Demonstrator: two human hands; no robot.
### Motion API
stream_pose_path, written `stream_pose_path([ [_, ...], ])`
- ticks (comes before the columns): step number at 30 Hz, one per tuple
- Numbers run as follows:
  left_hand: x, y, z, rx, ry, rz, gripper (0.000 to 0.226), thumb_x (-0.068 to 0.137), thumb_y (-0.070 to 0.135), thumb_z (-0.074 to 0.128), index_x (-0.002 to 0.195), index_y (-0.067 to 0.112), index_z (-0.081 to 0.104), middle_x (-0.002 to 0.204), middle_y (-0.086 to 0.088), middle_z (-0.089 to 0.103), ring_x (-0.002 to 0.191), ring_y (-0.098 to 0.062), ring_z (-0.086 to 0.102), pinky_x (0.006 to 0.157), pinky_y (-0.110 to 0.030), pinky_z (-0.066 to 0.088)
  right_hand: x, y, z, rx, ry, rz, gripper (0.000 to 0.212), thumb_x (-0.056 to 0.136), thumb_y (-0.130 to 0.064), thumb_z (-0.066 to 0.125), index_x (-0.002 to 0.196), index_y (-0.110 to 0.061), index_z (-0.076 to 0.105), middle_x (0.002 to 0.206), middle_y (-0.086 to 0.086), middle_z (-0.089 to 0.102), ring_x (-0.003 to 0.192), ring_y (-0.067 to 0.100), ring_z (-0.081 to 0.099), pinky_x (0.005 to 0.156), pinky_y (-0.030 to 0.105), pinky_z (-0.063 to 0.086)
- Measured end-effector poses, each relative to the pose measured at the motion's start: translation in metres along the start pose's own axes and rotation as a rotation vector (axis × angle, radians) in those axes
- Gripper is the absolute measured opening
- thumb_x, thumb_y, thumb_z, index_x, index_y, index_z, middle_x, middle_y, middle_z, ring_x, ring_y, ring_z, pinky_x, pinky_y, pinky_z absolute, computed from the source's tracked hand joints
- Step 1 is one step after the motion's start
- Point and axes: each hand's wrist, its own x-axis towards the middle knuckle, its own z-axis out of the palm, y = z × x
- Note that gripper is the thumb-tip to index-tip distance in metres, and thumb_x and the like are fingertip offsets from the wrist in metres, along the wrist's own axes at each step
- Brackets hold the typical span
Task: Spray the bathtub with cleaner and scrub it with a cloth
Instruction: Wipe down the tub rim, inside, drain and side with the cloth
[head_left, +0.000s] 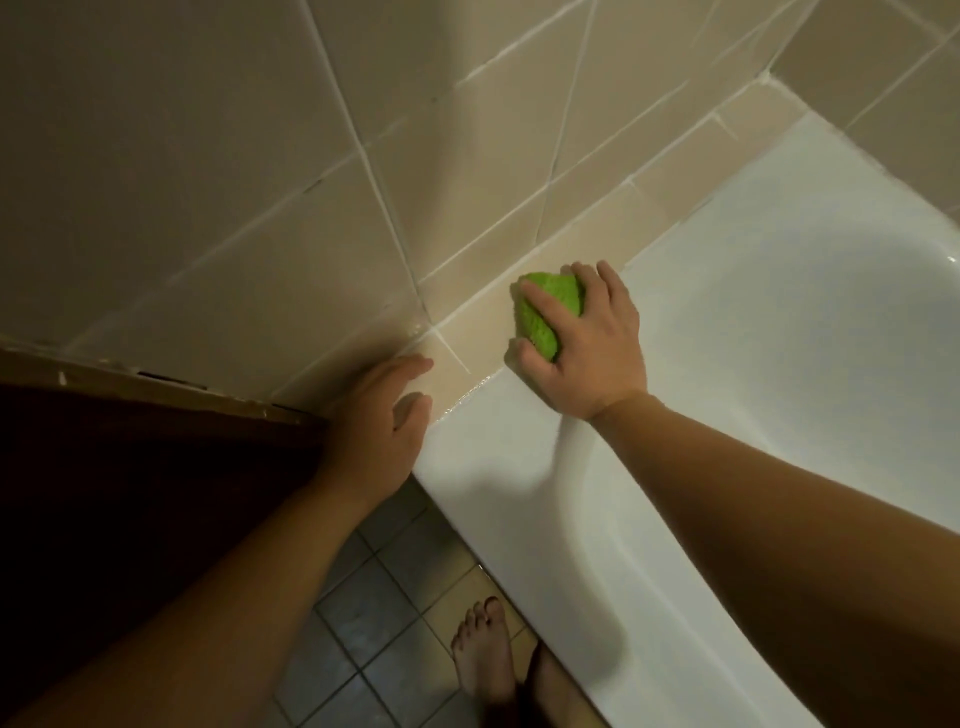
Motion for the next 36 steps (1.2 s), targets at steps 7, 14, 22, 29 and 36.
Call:
stream_pose_path([
  [7,0.011,0.003,0.005,-0.014,0.044,0.029,0.045,0.093,0.026,0.049,0.133,0.016,0.067,0.137,0.0,0.062,0.124,-0.014,0.056,0.105,-0.03,0.043,-0.051,-0.035,0.023,0.033,-0.045,-0.342,0.067,0.09,-0.061,0.063,0.146,-0.025,0.055,0.156,0.017,0.044,0.148,0.041,0.033,0.115,0.06,0.028],
  [14,0.034,0.015,0.027,0.032,0.03,0.114,0.043,0.091,0.026,0.053,0.129,0.016,0.07,0.133,0.0,0.065,0.121,-0.015,0.059,0.103,-0.03,0.044,-0.025,0.016,0.014,-0.018,-0.032,-0.497,0.067,0.087,-0.068,0.062,0.144,-0.035,0.058,0.159,0.01,0.043,0.148,0.045,0.032,0.115,0.06,0.028],
  [22,0.083,0.036,0.075,0.183,-0.01,0.394,0.044,0.089,0.029,0.06,0.126,0.008,0.071,0.136,-0.007,0.063,0.128,-0.021,0.055,0.114,-0.014,0.029,0.06,0.125,-0.023,-0.002,0.072,-0.023,0.075,0.08,-0.073,0.063,0.148,-0.045,0.049,0.161,0.006,0.036,0.139,0.046,0.035,0.118,0.055,0.029],
  [29,0.124,0.059,0.098,0.081,-0.113,0.511,0.054,0.101,0.034,0.041,0.141,0.002,0.057,0.147,-0.012,0.055,0.139,-0.027,0.049,0.118,-0.044,0.037,0.035,0.103,-0.017,0.066,0.117,-0.112,0.07,0.082,-0.06,0.071,0.145,-0.035,0.057,0.15,0.014,0.048,0.133,0.045,0.041,0.114,0.059,0.032],
  [36,0.148,0.071,0.111,0.113,-0.052,0.542,0.057,0.1,0.036,0.04,0.142,0.001,0.055,0.145,-0.012,0.056,0.135,-0.027,0.052,0.116,-0.039,0.038,0.03,0.118,-0.011,-0.004,0.006,-0.362,0.067,0.088,-0.063,0.064,0.146,-0.032,0.056,0.151,0.013,0.048,0.132,0.044,0.047,0.114,0.055,0.031],
])
